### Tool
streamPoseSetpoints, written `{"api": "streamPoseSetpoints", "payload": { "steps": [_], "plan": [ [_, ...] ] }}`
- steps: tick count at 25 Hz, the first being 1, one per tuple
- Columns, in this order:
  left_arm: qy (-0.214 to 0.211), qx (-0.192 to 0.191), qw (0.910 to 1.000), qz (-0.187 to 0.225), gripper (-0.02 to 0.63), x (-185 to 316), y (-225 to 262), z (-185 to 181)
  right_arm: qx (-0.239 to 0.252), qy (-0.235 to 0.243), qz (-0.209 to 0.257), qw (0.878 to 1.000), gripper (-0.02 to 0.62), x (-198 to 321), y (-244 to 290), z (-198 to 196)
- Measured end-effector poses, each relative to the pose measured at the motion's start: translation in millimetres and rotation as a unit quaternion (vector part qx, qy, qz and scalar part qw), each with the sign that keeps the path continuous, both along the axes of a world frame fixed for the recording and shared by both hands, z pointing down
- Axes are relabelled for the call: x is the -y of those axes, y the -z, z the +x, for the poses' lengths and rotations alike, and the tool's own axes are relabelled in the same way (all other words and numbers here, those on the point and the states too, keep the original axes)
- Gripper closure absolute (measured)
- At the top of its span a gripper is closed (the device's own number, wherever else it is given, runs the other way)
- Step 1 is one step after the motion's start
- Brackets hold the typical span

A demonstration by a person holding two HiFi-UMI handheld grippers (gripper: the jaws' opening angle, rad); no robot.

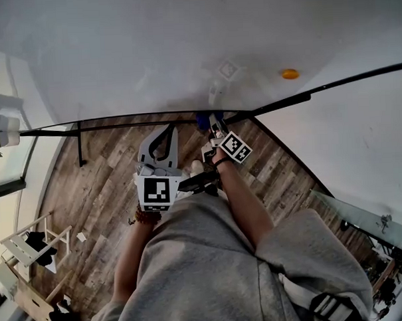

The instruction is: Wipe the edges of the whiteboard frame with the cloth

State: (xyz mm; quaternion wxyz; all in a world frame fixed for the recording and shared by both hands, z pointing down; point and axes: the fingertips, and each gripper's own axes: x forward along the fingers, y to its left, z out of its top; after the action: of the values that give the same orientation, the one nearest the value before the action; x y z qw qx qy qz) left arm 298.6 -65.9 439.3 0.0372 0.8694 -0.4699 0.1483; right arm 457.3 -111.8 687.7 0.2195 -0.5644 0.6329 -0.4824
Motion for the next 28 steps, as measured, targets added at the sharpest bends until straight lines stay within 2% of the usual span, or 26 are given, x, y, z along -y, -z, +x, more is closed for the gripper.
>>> {"api": "streamPoseSetpoints", "payload": {
  "steps": [11, 16, 28],
  "plan": [
    [0.001, 0.001, 1.0, -0.002, 0.594, 3, 0, -9, 0.011, 0.013, 0.006, 1.0, 0.477, 5, 4, -17],
    [-0.003, 0.005, 1.0, 0.001, 0.594, 4, 4, -10, -0.003, 0.047, 0.011, 0.999, 0.476, 5, 4, -38],
    [-0.004, 0.004, 1.0, 0.007, 0.594, 9, 10, -17, 0.011, 0.044, 0.012, 0.999, 0.476, 6, 7, -41]
  ]
}}
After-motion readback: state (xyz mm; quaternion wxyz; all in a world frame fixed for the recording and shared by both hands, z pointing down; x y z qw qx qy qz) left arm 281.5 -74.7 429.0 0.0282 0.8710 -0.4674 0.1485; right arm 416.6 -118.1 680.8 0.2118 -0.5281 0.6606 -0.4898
